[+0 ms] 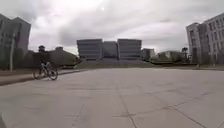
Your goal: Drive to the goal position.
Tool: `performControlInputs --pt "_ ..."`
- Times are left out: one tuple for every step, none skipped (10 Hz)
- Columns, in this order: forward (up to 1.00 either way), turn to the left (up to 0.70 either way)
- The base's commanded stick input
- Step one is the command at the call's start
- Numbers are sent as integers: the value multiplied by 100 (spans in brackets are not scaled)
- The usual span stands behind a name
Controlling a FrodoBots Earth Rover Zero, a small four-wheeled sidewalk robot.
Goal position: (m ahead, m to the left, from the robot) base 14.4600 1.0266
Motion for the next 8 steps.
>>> performControlInputs --pt "100 -40" --pt "100 -40" --pt "100 -14" --pt "100 0" --pt "100 0" --pt "100 0" --pt "100 0" --pt "100 0"
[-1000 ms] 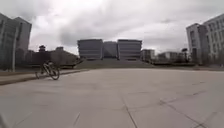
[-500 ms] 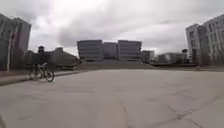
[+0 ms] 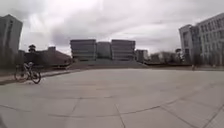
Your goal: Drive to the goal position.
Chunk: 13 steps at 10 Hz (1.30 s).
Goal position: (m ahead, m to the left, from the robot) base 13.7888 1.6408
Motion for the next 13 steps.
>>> performControlInputs --pt "100 0" --pt "100 0" --pt "100 0" --pt "100 0" --pt "100 0" --pt "100 0" --pt "100 0" --pt "100 2" --pt "100 12" --pt "100 31" --pt "100 36" --pt "100 16" --pt "100 3"
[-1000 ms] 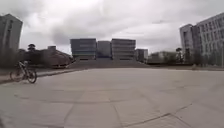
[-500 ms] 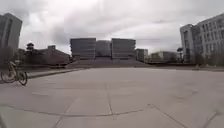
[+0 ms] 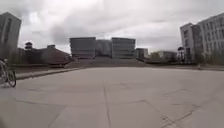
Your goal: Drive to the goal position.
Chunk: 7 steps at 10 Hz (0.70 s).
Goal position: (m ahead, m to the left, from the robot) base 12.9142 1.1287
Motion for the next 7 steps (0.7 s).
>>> performControlInputs --pt "100 0" --pt "100 0" --pt "100 0" --pt "100 0" --pt "100 0" --pt "100 0" --pt "100 0"
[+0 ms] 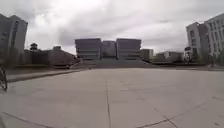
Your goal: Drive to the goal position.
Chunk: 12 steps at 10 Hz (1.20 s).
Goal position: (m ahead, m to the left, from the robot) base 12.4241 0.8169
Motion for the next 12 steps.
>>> performControlInputs --pt "100 0" --pt "100 0" --pt "100 0" --pt "100 0" --pt "100 0" --pt "100 0" --pt "100 0" --pt "100 0" --pt "100 0" --pt "100 0" --pt "100 0" --pt "100 0"
